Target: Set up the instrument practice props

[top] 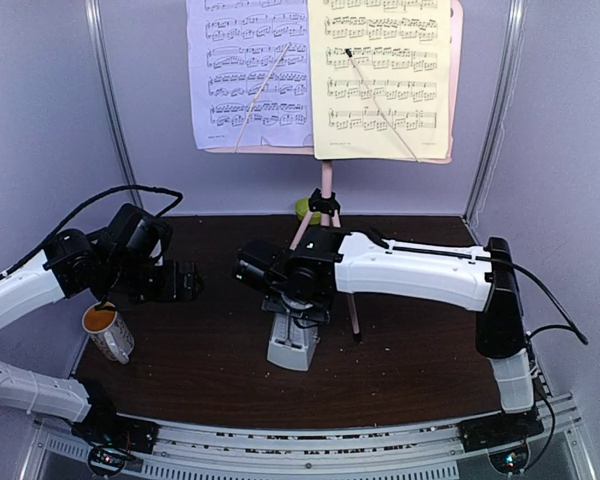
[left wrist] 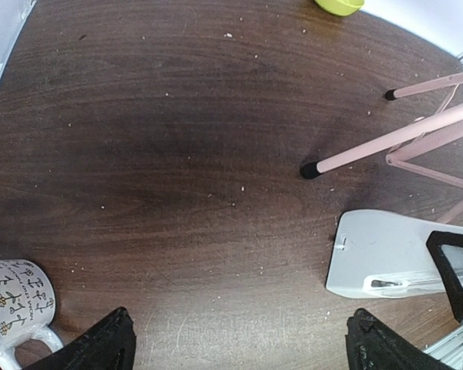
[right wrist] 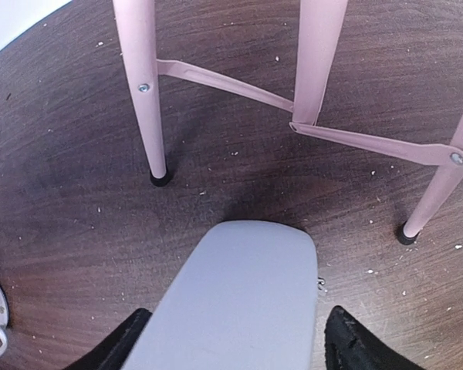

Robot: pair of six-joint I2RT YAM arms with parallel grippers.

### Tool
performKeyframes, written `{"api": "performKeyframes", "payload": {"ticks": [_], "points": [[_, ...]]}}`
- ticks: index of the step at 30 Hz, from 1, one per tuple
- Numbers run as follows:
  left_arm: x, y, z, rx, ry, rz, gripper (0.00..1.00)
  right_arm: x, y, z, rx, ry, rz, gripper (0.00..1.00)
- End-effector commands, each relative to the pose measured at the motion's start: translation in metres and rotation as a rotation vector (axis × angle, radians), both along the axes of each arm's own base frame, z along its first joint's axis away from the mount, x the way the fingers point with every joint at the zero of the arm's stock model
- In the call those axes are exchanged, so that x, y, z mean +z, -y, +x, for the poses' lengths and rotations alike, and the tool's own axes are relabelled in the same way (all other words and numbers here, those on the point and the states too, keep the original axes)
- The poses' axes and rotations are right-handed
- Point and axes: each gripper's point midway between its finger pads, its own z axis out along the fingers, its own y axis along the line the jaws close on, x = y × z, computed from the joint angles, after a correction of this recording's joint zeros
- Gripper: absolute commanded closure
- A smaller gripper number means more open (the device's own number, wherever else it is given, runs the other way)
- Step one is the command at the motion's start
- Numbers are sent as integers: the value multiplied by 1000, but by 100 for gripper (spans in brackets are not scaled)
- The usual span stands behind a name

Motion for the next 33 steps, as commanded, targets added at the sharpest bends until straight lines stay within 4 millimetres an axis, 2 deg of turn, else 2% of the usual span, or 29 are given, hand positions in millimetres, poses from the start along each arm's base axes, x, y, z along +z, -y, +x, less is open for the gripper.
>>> {"api": "performKeyframes", "payload": {"ticks": [1,5,9,13,16,19,21,26,30,33], "points": [[8,10,13,1,27,-33,2,-1,11,7,-7,1,-78,28],[2,17,11,-54,17,-21,2,12,20,11,20,22,-98,35],[-12,33,2,-179,13,-62,2,28,30,12,65,50,-73,41],[-23,53,-12,-322,34,-157,5,40,25,6,203,87,-1,45],[-15,65,-19,-404,109,-229,13,57,15,-1,345,139,78,48],[2,69,-27,-478,242,-240,14,74,10,-8,454,202,152,56],[10,69,-32,-522,310,-244,14,79,12,-13,509,220,187,59],[1,73,-47,-642,354,-189,15,86,11,-26,651,242,292,61],[-5,90,-70,-792,388,-112,17,93,9,-39,767,275,383,69],[-10,101,-87,-896,438,-46,16,104,6,-49,844,299,447,71]]}}
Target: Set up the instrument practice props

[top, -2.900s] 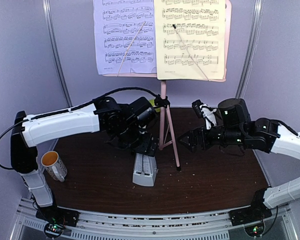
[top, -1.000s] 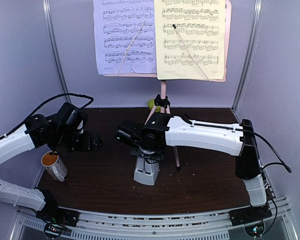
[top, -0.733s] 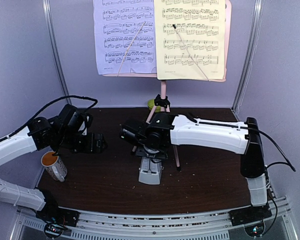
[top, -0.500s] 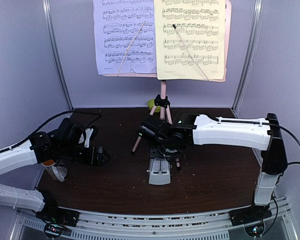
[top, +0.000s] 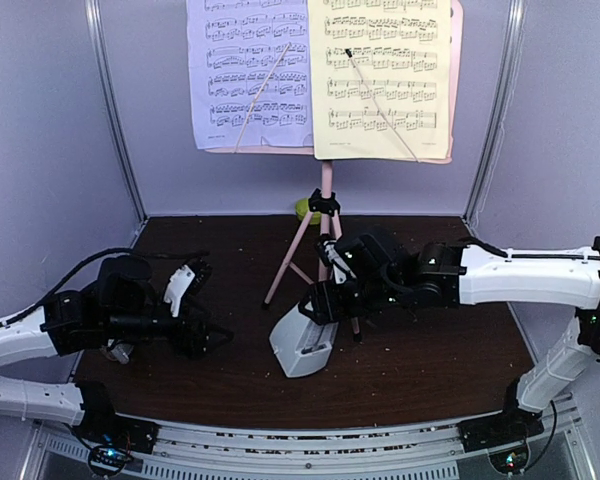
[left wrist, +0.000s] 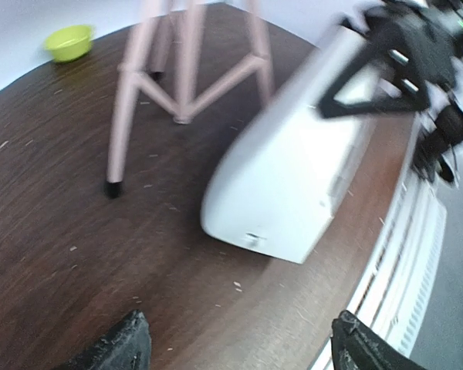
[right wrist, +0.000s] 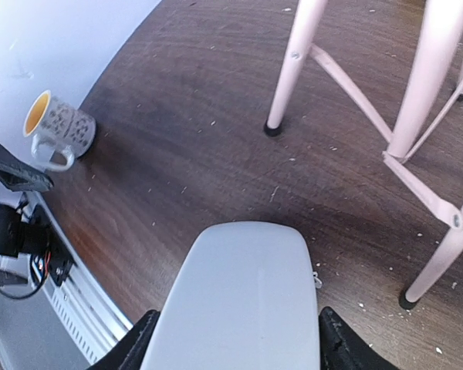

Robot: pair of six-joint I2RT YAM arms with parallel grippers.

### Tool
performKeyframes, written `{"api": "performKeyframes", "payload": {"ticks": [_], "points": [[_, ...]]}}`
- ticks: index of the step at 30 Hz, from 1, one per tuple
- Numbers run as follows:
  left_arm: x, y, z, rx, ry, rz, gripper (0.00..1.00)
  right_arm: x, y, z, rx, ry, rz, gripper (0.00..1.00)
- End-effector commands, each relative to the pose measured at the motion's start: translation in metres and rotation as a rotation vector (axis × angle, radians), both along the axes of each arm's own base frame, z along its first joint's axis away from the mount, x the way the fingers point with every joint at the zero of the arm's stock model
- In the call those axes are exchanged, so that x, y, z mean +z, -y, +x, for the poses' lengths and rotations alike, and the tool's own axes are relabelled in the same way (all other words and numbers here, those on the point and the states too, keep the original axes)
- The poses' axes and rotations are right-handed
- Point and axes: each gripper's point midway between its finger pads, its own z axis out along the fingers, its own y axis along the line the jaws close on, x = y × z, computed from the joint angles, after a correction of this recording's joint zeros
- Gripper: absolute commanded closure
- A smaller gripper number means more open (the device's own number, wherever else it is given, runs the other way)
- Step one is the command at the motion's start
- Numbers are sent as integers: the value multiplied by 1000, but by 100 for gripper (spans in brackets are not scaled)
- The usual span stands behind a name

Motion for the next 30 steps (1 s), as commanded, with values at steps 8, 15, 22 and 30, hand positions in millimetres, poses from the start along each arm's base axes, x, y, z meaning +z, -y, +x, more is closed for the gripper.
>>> {"api": "performKeyframes", "payload": {"ticks": [8,15,22,30], "points": [[-17,27,-23,-198,185,86,3,81,-34,-30,308,121,304,77],[-28,40,-32,-267,197,99,3,92,-36,-40,358,111,350,79],[-37,45,-35,-304,213,131,8,104,-35,-46,383,121,386,82],[-41,46,-32,-303,227,149,13,107,-33,-49,390,121,401,84]]}}
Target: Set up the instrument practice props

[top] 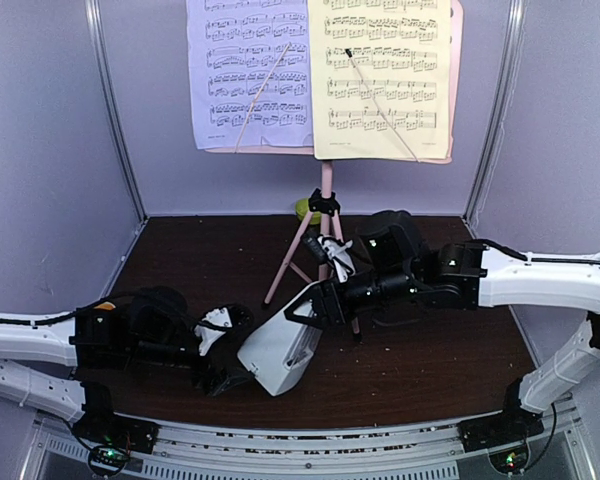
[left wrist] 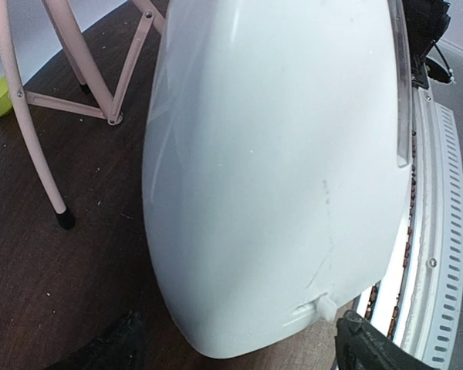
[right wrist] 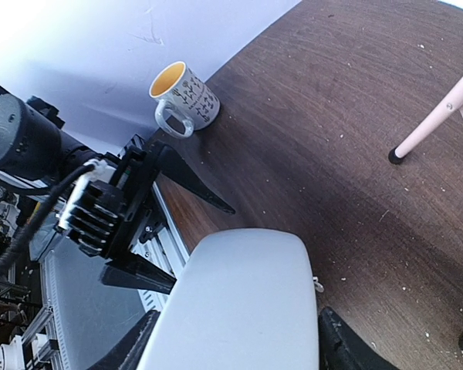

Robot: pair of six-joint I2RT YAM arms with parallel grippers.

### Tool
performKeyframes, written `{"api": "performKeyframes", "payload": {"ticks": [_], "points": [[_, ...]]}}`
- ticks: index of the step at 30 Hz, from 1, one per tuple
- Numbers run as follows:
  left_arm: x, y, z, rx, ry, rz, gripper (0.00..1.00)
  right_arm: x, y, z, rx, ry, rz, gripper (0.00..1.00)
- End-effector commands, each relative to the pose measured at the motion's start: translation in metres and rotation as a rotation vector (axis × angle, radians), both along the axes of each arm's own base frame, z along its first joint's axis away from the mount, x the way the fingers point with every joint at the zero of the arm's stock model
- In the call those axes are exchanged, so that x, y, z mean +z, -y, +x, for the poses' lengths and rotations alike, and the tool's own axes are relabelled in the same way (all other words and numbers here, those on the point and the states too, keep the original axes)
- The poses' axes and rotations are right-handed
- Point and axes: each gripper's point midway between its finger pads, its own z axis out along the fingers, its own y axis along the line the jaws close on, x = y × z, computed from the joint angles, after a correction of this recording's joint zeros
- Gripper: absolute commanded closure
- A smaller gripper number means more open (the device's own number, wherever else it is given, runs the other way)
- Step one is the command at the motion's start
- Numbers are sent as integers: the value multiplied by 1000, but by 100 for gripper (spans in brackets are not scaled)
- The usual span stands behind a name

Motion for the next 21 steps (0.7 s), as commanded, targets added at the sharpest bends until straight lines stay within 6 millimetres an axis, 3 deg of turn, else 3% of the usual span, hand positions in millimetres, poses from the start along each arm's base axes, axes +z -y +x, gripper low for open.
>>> {"api": "performKeyframes", "payload": {"ticks": [1,15,21], "points": [[7,6,4,-7,44,-26,14,61,-6,-4,32,83,189,84],[11,8,6,-1,51,-38,28,57,-11,-3,38,71,196,85],[16,10,3,-10,40,-70,23,54,-10,-3,33,69,191,85]]}}
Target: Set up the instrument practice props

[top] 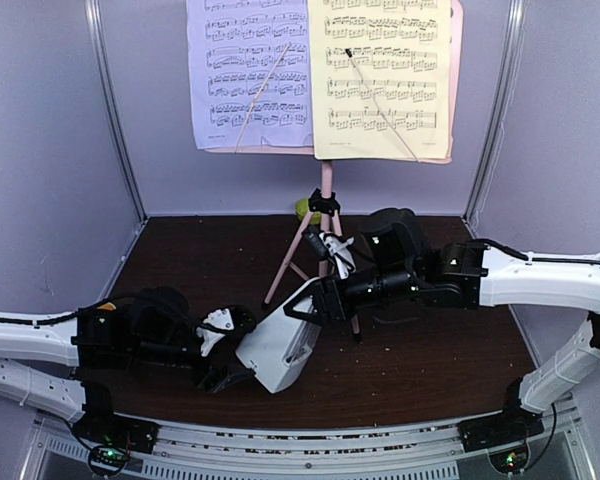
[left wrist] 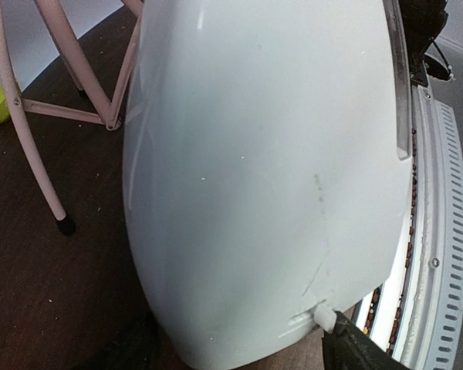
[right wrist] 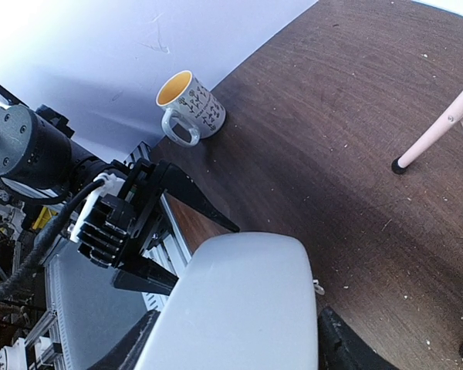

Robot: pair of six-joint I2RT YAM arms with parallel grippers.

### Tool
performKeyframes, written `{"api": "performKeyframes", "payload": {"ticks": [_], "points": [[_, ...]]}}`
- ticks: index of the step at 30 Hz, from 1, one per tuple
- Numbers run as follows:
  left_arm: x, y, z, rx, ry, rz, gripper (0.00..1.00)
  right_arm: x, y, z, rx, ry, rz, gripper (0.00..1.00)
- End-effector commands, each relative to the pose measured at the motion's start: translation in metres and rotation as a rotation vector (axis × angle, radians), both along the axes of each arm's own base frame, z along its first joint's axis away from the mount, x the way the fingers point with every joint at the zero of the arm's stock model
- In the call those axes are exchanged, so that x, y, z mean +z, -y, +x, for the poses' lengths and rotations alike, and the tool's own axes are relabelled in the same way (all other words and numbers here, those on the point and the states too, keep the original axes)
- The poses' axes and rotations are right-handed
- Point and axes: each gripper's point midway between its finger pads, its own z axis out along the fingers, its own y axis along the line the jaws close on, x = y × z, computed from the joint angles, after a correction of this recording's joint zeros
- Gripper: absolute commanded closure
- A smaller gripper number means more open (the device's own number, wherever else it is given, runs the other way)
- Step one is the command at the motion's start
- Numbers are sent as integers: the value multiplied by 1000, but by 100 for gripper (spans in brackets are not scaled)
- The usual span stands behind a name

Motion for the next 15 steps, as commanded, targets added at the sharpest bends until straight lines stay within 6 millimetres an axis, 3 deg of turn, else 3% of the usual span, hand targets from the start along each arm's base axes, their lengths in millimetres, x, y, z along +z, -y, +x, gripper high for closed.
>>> {"api": "performKeyframes", "payload": {"ticks": [1,7,15], "points": [[17,8,0,-9,20,-78,22,47,-8,-2,22,62,157,85],[20,10,1,-3,17,-93,23,45,-8,-1,20,60,152,85],[19,8,1,3,17,-97,34,44,-7,-2,23,57,150,85]]}}
